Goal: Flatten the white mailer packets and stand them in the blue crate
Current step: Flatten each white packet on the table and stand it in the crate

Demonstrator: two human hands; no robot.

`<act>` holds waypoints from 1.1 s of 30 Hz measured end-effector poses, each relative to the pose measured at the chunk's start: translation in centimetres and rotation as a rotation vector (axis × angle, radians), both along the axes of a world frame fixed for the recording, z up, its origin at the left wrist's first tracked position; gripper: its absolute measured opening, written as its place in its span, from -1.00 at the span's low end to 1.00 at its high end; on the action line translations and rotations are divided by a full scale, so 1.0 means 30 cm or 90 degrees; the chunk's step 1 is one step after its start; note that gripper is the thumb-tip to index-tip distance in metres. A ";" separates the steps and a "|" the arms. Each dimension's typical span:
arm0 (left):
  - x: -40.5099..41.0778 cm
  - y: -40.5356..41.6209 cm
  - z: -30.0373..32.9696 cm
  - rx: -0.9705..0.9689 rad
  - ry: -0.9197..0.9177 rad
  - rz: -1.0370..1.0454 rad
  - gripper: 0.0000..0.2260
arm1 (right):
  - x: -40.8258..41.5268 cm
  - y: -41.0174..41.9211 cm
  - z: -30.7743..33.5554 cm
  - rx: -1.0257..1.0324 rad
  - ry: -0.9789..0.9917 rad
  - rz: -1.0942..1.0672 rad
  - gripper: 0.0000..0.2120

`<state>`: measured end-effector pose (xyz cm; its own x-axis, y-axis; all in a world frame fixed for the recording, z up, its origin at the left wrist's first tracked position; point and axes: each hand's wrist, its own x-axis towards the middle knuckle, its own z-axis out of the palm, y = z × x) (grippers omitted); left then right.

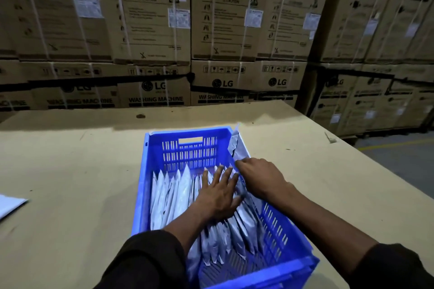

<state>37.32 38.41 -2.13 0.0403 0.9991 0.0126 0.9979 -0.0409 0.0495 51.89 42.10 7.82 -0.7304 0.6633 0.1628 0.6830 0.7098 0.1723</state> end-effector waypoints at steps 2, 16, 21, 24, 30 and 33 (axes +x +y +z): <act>0.013 0.019 -0.006 -0.011 -0.006 -0.017 -0.19 | -0.015 -0.019 0.005 -0.006 -0.019 -0.018 -0.77; 0.014 0.015 0.028 -0.046 0.107 -0.200 -0.47 | -0.086 -0.072 -0.137 0.008 -0.076 -0.109 -0.66; 0.019 0.045 0.044 -0.119 0.085 -0.161 -0.56 | -0.091 -0.062 -0.154 0.002 -0.098 -0.106 -0.69; -0.005 0.048 0.041 -0.136 0.071 -0.120 -0.59 | -0.085 -0.060 -0.155 -0.016 -0.109 -0.110 -0.70; -0.062 0.029 0.005 -0.125 0.034 -0.121 -0.44 | -0.084 -0.049 -0.180 -0.074 -0.141 -0.101 -0.77; -0.082 0.017 -0.008 -0.113 0.046 -0.125 -0.26 | -0.089 -0.042 -0.205 -0.110 -0.167 -0.071 -0.76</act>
<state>34.87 38.92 -2.37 0.2282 0.9584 -0.1715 0.9729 -0.2313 0.0017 49.22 40.82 1.68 -0.6544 0.7424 -0.1438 0.7059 0.6679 0.2360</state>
